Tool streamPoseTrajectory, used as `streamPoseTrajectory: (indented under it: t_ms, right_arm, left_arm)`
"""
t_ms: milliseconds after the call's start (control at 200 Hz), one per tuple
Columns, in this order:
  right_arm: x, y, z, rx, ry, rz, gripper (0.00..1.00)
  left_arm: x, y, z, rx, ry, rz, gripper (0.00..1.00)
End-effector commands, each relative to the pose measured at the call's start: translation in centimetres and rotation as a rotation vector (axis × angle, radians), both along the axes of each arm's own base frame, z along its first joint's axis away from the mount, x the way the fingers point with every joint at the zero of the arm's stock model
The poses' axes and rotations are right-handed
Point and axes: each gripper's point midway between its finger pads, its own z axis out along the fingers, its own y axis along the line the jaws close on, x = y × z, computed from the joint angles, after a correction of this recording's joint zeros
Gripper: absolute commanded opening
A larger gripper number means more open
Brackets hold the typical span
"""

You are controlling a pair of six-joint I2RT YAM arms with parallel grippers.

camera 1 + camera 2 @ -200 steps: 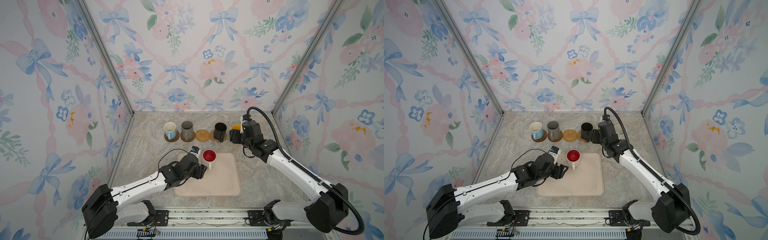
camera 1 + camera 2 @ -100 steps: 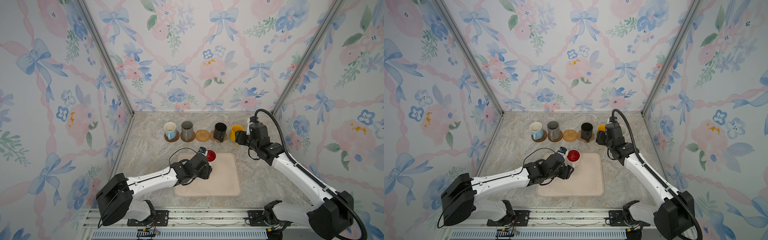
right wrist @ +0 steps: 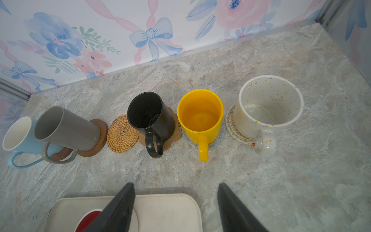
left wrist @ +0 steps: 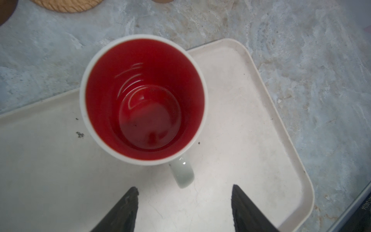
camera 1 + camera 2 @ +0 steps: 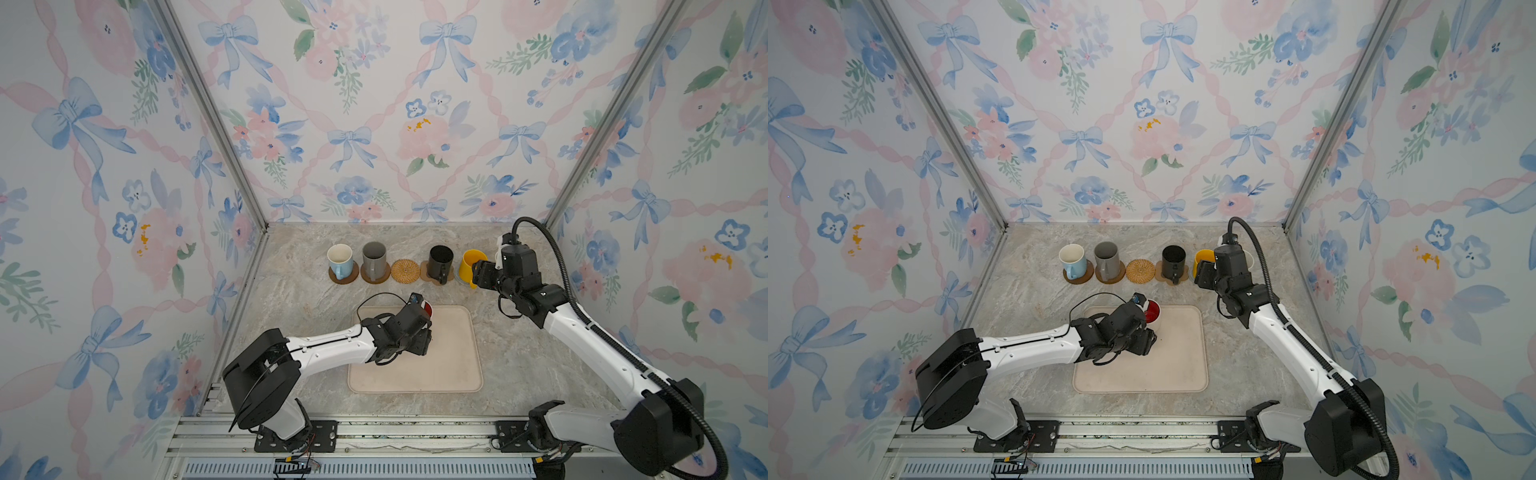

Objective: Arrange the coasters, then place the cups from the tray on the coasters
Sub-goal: 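Lower the left gripper into the white red-lined mug on the tray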

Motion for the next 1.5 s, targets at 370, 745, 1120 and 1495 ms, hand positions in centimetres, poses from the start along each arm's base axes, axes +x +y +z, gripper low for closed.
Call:
streamPoseTrajectory:
  t_ms: [370,745,1120,1495]
  right_arm:
    - [0.9,-0.4,-1.7,0.025,0.042,-0.01,0.68]
    - [1.2,-0.7,-2.3,0.03,0.059,-0.015,0.68]
    - [1.6,-0.5,-3.0,0.045,0.082,-0.008,0.68]
    - [1.8,-0.1,-3.5,0.055,0.099,0.006,0.68]
  left_arm:
    - [2.1,-0.2,-2.4,0.111,0.025,0.022,0.7]
    - [3.0,0.3,-3.6,0.133,0.046,0.037,0.68]
    - [3.4,1.8,-4.3,0.178,0.055,0.064,0.6]
    - [3.3,1.7,-4.6,0.177,0.062,0.063,0.51]
